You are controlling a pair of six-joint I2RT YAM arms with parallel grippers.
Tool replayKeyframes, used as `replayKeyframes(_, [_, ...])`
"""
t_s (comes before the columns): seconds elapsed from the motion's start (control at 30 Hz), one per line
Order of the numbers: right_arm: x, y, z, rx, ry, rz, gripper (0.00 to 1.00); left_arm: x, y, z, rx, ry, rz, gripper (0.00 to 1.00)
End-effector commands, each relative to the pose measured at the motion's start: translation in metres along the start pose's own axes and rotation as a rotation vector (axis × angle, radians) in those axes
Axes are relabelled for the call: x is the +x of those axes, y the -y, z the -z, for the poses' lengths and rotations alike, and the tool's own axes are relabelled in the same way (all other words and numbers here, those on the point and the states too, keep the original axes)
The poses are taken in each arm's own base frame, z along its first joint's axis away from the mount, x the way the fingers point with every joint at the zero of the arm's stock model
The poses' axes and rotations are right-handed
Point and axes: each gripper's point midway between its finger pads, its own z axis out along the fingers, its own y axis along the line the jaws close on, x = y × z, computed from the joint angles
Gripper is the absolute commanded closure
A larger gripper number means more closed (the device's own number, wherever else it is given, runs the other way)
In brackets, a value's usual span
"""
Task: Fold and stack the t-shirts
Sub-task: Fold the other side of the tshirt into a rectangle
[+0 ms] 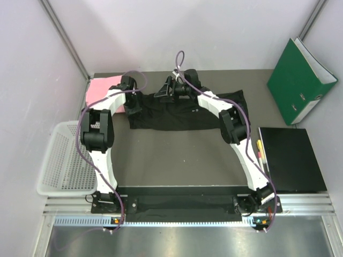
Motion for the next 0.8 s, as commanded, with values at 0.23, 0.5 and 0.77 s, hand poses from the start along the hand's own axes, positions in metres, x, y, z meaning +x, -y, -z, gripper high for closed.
replayKeyframes(0.23, [-0.024,0.006,0.005,0.058,0.082,0.039,0.29,-0.02,-0.021,-0.004,-0.018,0.05,0.003,0.7])
replayKeyframes(0.5, [-0.013,0.041,0.007,0.176,0.05,0.015,0.31,-0.026,-0.012,-0.012,0.048,0.052,0.015,0.7])
replayKeyframes(0.77, [-0.009,0.054,0.005,0.195,0.043,-0.016,0.44,-0.031,0.002,-0.009,0.115,0.051,0.017,1.0])
